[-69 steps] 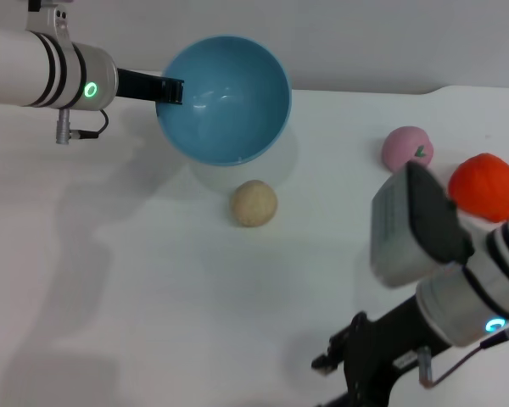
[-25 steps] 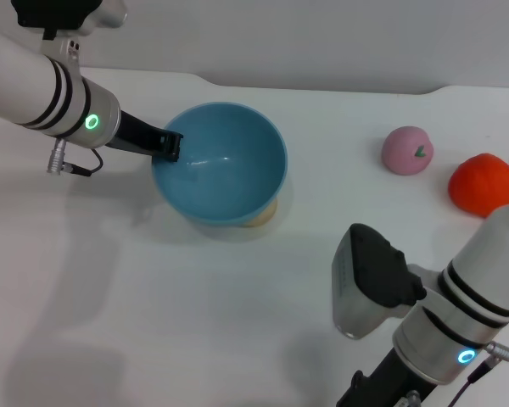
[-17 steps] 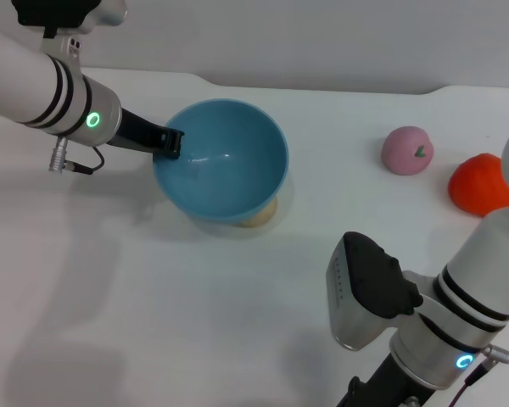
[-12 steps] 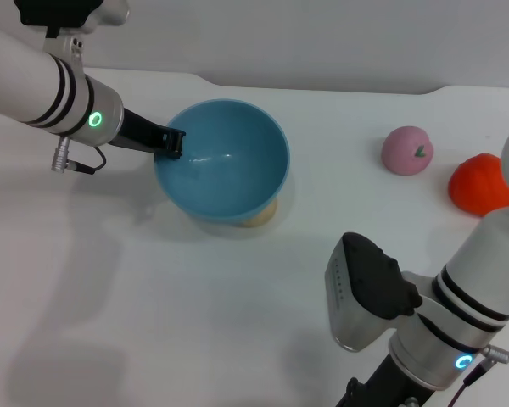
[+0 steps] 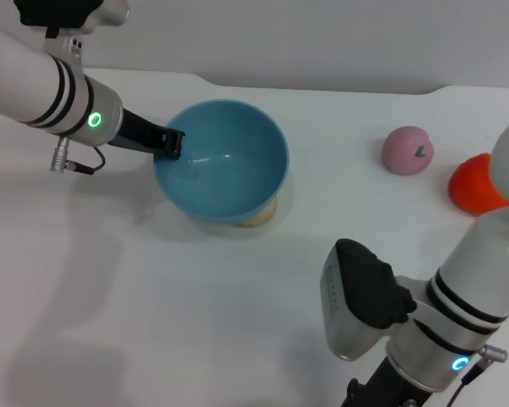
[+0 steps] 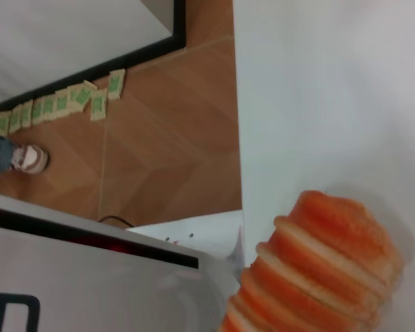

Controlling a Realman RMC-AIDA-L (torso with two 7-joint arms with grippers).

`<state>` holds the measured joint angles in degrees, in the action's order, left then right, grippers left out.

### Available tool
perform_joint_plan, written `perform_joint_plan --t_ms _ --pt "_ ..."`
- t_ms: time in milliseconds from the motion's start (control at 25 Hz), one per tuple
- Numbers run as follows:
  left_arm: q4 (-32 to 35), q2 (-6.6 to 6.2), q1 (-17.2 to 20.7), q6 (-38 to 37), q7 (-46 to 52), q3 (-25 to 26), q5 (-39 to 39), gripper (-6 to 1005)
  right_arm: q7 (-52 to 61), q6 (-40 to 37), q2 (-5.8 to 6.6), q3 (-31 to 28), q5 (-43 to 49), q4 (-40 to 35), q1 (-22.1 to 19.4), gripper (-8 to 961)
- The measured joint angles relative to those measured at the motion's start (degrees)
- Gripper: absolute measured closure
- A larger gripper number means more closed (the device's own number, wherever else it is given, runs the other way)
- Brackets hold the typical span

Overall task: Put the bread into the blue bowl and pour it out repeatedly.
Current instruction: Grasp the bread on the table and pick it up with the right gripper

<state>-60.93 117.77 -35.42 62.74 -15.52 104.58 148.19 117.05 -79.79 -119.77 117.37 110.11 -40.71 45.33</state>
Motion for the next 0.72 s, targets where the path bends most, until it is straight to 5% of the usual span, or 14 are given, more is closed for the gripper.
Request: perform_joint_plan --t_ms 160,400,720 --pt "0.4 -0.06 0.0 -0.1 0.0 0.1 0.0 988 -0.8 0.8 -0.03 1.4 0.0 -0.1 0.3 416" --pt "0.5 -0.10 0.0 -0.5 0.1 0.4 0.0 989 -3.7 0.5 0.35 0.0 0.0 -1.7 0.0 602" --pt "0.5 -0.17 -0.2 -0.5 0.1 0.6 0.0 990 -8.0 -3.6 1.13 -11.3 0.4 -3.1 -2.9 678"
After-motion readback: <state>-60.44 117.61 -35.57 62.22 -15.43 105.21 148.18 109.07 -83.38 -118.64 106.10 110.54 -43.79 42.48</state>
